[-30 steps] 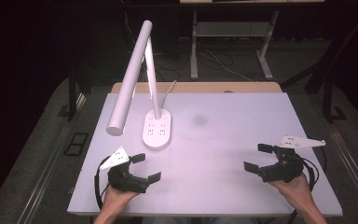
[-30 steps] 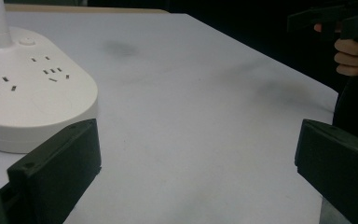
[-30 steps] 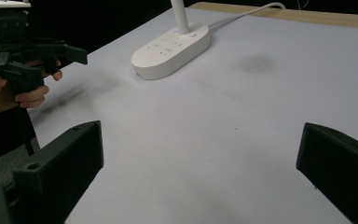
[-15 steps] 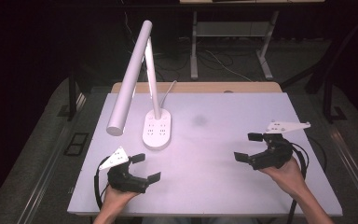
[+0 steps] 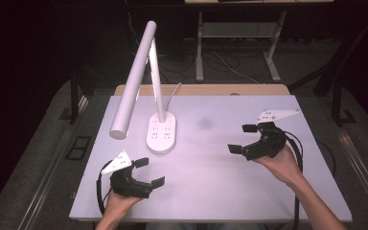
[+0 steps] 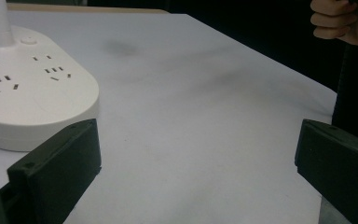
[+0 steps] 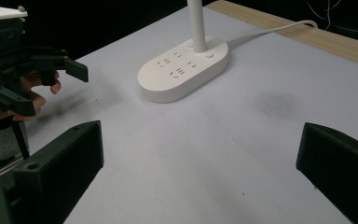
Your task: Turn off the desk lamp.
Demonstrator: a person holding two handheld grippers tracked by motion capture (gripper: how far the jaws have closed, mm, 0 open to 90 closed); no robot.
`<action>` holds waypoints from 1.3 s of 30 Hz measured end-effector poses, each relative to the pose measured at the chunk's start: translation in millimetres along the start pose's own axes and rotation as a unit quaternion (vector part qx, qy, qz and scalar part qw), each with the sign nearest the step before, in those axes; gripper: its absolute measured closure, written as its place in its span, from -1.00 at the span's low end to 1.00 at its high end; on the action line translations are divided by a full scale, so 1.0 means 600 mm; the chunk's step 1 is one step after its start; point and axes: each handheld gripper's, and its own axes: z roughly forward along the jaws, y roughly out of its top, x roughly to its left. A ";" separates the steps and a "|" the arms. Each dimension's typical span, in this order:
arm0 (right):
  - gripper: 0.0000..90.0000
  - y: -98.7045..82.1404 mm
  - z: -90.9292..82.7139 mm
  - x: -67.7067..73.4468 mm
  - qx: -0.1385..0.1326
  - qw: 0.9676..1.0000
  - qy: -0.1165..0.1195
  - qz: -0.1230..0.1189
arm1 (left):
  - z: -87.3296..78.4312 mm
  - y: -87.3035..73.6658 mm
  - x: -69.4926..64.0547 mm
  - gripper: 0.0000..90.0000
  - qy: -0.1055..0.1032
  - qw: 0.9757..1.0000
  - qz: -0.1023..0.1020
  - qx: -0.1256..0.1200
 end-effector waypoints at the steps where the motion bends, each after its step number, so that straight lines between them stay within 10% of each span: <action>1: -0.99 0.003 0.003 0.000 0.001 1.000 0.001 -0.001 | 0.000 0.000 0.000 -1.00 0.000 1.000 0.000 0.000; 39: -0.99 0.128 0.153 -0.021 0.057 0.998 0.015 -0.017 | -0.008 0.001 0.004 -1.00 0.000 1.000 -0.006 -0.009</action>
